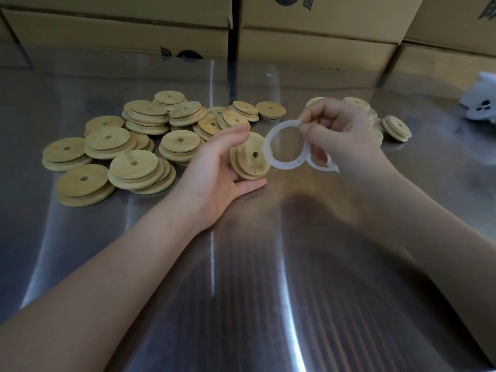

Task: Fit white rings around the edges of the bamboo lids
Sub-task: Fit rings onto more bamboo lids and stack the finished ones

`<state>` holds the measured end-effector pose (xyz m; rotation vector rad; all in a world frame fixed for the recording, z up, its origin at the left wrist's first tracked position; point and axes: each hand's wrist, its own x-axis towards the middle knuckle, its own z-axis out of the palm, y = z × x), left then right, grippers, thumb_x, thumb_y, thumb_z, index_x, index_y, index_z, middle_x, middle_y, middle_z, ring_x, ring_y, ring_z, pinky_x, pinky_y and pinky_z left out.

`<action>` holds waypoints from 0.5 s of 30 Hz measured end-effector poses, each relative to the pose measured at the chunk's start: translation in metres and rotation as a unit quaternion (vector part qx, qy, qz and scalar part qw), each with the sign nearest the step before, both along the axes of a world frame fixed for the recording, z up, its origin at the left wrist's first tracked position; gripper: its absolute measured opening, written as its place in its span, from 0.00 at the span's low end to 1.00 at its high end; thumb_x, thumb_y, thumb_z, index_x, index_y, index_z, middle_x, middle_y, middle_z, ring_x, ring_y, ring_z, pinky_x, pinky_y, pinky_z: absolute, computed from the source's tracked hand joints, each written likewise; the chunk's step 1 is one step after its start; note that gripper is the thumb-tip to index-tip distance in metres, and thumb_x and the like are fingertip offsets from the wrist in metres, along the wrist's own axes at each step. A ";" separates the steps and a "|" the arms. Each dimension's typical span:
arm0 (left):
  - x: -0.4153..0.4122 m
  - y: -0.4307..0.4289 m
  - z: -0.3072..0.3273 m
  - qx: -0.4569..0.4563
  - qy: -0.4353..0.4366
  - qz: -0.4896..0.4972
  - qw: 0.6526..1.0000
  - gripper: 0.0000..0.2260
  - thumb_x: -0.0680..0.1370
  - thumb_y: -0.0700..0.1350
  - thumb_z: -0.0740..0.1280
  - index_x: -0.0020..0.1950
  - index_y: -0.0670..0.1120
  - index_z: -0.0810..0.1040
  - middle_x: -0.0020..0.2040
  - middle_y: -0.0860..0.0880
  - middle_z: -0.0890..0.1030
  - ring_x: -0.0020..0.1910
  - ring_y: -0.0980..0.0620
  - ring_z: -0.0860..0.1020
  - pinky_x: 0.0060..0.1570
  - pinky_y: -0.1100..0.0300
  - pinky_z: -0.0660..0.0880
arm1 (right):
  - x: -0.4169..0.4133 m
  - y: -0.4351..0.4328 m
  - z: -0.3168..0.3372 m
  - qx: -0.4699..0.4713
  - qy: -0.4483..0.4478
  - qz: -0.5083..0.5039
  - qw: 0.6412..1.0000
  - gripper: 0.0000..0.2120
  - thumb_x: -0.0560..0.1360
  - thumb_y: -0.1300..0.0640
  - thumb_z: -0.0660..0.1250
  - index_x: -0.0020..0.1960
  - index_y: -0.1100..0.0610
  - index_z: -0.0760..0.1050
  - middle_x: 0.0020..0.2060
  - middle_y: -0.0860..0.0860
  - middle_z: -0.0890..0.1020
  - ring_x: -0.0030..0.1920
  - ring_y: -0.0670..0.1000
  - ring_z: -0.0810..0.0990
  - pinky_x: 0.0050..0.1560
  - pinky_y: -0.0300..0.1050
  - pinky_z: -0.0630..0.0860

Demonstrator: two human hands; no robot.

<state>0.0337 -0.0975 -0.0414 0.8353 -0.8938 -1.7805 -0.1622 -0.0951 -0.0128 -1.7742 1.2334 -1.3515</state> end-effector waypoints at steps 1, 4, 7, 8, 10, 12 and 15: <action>0.000 0.000 0.001 -0.007 -0.009 -0.004 1.000 0.18 0.77 0.48 0.67 0.67 0.49 0.76 0.64 0.48 0.79 0.61 0.45 0.80 0.57 0.41 0.78 | 0.003 0.001 -0.001 0.010 -0.008 0.013 1.000 0.05 0.73 0.63 0.66 0.40 0.54 0.77 0.24 0.44 0.75 0.24 0.45 0.70 0.24 0.39 0.66; -0.001 0.003 0.002 -0.047 -0.043 -0.021 0.998 0.26 0.70 0.55 0.70 0.67 0.50 0.76 0.60 0.50 0.82 0.59 0.49 0.82 0.56 0.45 0.79 | 0.009 0.002 -0.003 0.027 -0.020 0.043 0.999 0.04 0.73 0.61 0.67 0.40 0.55 0.77 0.25 0.45 0.76 0.24 0.45 0.71 0.24 0.38 0.66; -0.003 0.006 0.000 -0.099 -0.082 -0.024 0.991 0.23 0.70 0.52 0.72 0.65 0.52 0.77 0.59 0.52 0.82 0.59 0.51 0.81 0.55 0.47 0.80 | 0.012 0.002 -0.005 0.030 -0.017 0.058 0.998 0.04 0.74 0.60 0.68 0.41 0.54 0.79 0.26 0.45 0.78 0.25 0.45 0.72 0.25 0.37 0.67; -0.003 0.006 -0.002 -0.115 -0.092 -0.024 0.989 0.22 0.71 0.49 0.72 0.65 0.53 0.77 0.58 0.53 0.83 0.59 0.52 0.81 0.55 0.49 0.80 | 0.012 0.002 -0.006 0.030 -0.015 0.061 0.998 0.04 0.74 0.61 0.68 0.41 0.54 0.79 0.27 0.46 0.78 0.25 0.45 0.72 0.25 0.37 0.68; -0.003 0.006 -0.005 -0.144 -0.102 -0.025 0.984 0.17 0.75 0.43 0.71 0.63 0.54 0.77 0.56 0.54 0.84 0.57 0.54 0.82 0.54 0.50 0.81 | 0.012 0.002 -0.007 0.028 -0.009 0.064 0.998 0.06 0.75 0.62 0.69 0.42 0.53 0.80 0.27 0.46 0.79 0.26 0.46 0.72 0.25 0.38 0.68; -0.003 0.005 -0.007 -0.164 -0.109 -0.027 0.980 0.16 0.78 0.39 0.67 0.63 0.56 0.77 0.55 0.54 0.84 0.56 0.54 0.82 0.54 0.51 0.81 | 0.013 0.001 -0.008 0.027 -0.003 0.060 0.998 0.07 0.75 0.62 0.69 0.42 0.52 0.81 0.29 0.49 0.79 0.27 0.47 0.72 0.26 0.39 0.69; -0.004 0.004 -0.008 -0.174 -0.112 -0.025 0.978 0.17 0.80 0.36 0.64 0.63 0.56 0.77 0.56 0.53 0.84 0.56 0.53 0.82 0.53 0.51 0.81 | 0.015 0.001 -0.011 0.019 0.002 0.050 0.999 0.04 0.75 0.61 0.69 0.43 0.53 0.82 0.31 0.52 0.79 0.29 0.48 0.72 0.27 0.39 0.70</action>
